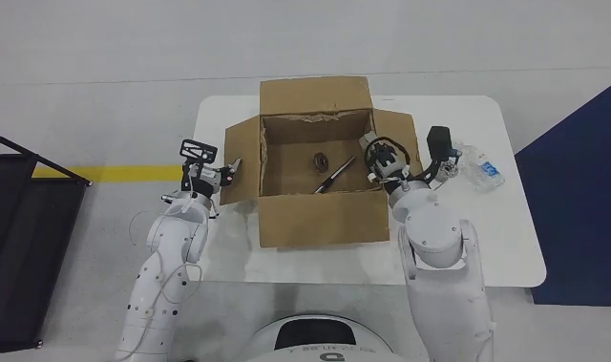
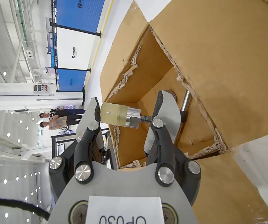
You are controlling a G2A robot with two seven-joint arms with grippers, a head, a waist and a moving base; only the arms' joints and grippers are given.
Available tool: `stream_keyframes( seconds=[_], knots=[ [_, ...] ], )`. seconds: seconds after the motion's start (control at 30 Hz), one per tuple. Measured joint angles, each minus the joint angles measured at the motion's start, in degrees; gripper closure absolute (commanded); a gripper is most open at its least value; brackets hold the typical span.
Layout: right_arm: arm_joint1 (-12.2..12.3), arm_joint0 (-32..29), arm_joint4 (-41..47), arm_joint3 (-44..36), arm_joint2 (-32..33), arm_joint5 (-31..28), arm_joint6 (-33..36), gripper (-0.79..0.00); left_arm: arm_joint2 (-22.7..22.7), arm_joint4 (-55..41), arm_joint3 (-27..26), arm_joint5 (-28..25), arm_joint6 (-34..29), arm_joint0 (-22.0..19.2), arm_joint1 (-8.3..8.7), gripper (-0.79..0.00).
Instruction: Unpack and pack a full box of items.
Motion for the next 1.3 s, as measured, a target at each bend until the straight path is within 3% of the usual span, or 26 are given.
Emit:
stream_keyframes(
  seconds=[0.2, 0.33, 0.5, 0.67, 0.73, 0.8, 0.87, 1.03, 1.13, 1.2, 1.3],
  knots=[
    [0.1, 0.3, -0.8, 0.9, -0.4, -0.2, -0.6, 0.000, 0.0, 0.0, 0.0, 0.0, 0.0, 0.0, 0.00, -0.785],
    [0.1, 4.7, -7.1, 4.8, -6.9, 1.6, 0.9, 0.000, 0.0, 0.0, 0.0, 0.0, 0.0, 0.0, 0.00, -0.785],
    [-1.0, 16.0, -15.8, 17.1, -17.3, 10.5, 3.3, 0.000, 0.0, 0.0, 0.0, 0.0, 0.0, 0.0, 0.00, -0.785],
    [-2.5, 24.1, -18.6, 28.8, -24.0, 18.9, 4.7, 0.000, 0.0, 0.0, 0.0, 0.0, 0.0, 0.0, 0.00, -0.785],
    [-3.2, 26.1, -17.7, 32.2, -25.4, 21.2, 5.2, -0.117, 0.0, 0.0, 0.0, 0.0, 0.0, 0.0, 0.00, -0.785],
    [-3.8, 27.7, -15.5, 35.3, -25.1, 22.2, 4.6, -0.289, 0.0, 0.0, 0.0, 0.0, 0.0, 0.0, 0.00, -0.785],
    [-4.3, 28.9, -14.3, 38.2, -24.6, 22.5, 2.5, -0.345, 0.0, 0.0, 0.0, 0.0, 0.0, 0.0, 0.00, -0.785],
    [-6.3, 31.4, -10.7, 45.1, -23.4, 22.5, -4.6, -0.388, 0.0, 0.0, 0.0, 0.0, 0.0, 0.0, 0.00, -0.785],
    [-7.6, 31.8, -8.2, 47.1, -22.4, 22.5, -9.0, -0.656, 0.0, 0.0, 0.0, 0.0, 0.0, 0.0, 0.00, -0.785],
    [-8.4, 31.4, -7.1, 47.4, -21.6, 22.5, -12.0, -0.785, 0.0, 0.0, 0.0, 0.0, 0.0, 0.0, 0.00, -0.785],
    [-9.2, 30.1, -6.1, 46.4, -20.7, 22.5, -15.0, -0.785, 0.0, 0.0, 0.0, 0.0, 0.0, 0.0, 0.00, -0.785]
  ],
)
